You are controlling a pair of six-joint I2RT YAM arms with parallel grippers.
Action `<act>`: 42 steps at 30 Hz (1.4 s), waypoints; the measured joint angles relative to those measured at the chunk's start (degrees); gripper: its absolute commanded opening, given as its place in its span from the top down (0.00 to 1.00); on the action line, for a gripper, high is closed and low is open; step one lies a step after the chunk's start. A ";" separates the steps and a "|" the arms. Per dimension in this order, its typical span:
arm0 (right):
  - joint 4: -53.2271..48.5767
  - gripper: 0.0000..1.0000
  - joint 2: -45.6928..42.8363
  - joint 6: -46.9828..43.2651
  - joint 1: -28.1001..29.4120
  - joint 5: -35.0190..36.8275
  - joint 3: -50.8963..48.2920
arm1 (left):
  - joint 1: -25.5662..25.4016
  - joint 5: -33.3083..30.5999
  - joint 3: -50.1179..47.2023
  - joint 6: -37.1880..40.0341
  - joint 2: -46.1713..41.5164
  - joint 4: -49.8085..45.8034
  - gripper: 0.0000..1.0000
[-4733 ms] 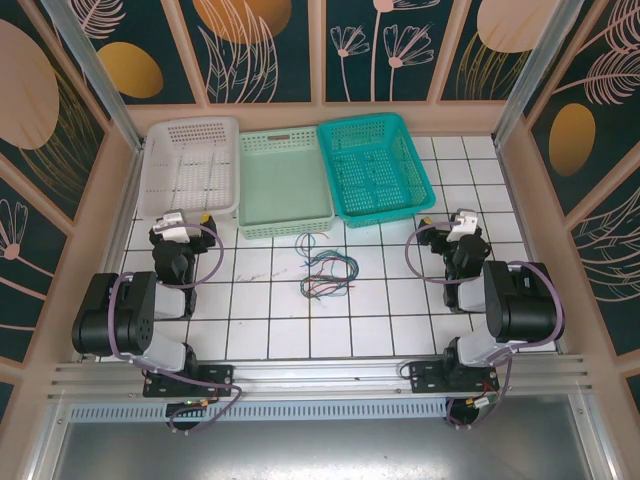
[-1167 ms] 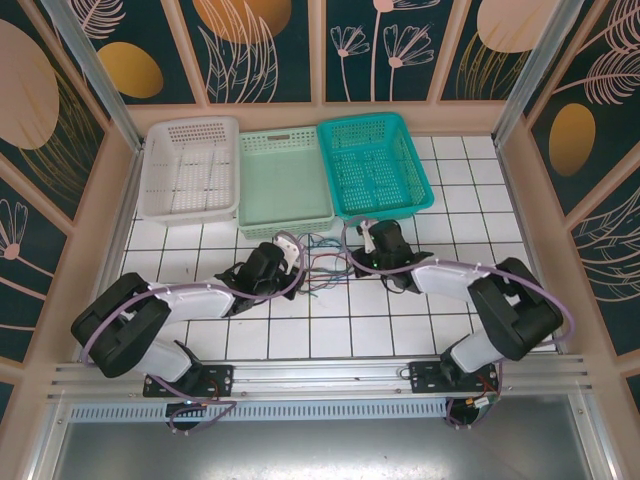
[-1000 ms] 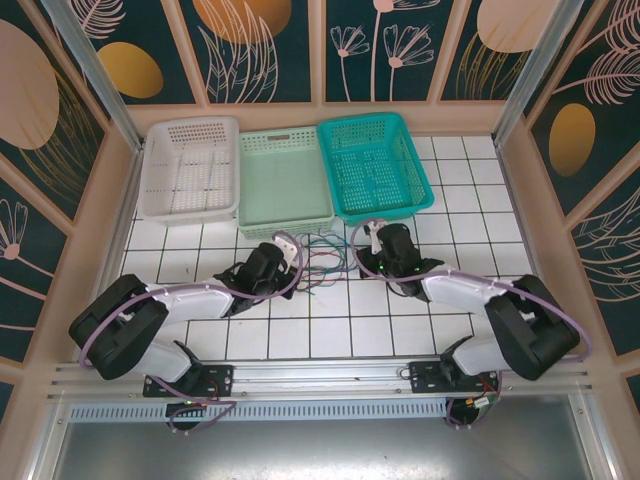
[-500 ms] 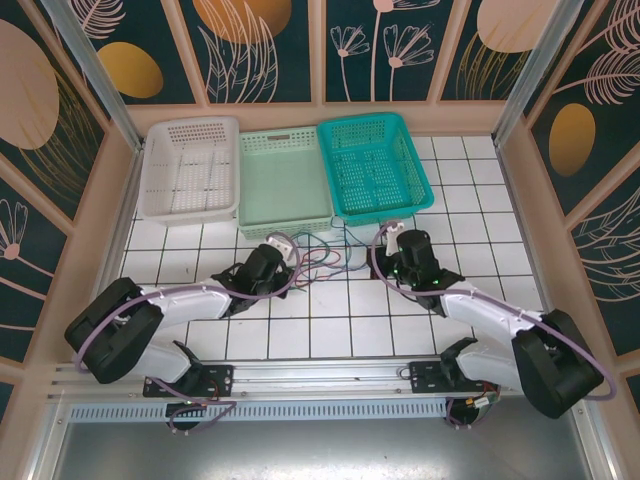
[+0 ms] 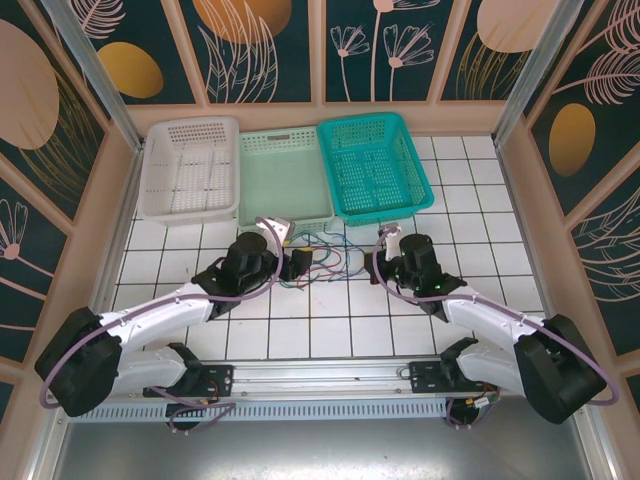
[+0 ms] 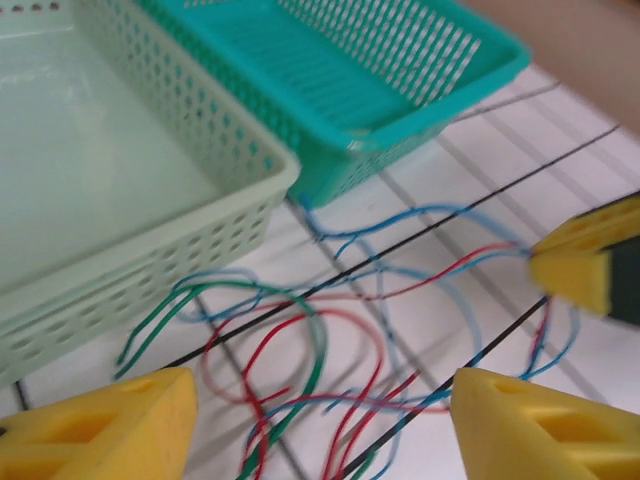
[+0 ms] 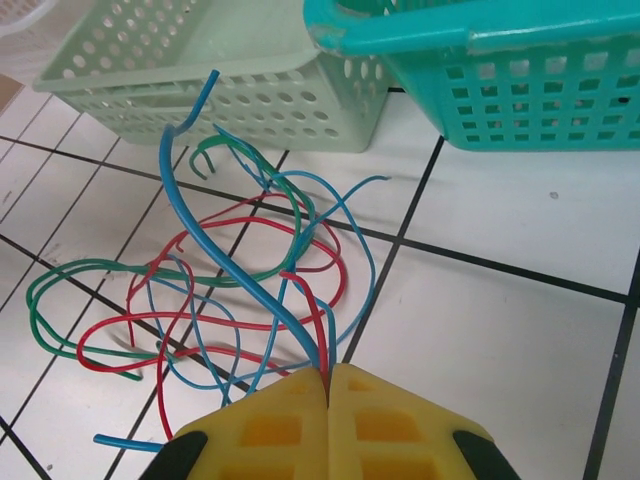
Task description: Untangle the cables
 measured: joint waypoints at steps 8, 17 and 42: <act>4.24 1.00 0.00 0.22 0.81 0.46 -0.04 | 0.02 14.16 4.92 -11.76 13.49 11.93 0.37; 7.80 1.00 1.31 0.24 3.54 1.75 -0.09 | 0.02 20.09 7.45 -21.07 21.77 21.75 0.36; 6.03 0.69 2.75 0.81 4.57 2.75 -0.46 | -0.02 17.33 11.58 -22.01 25.77 23.96 1.00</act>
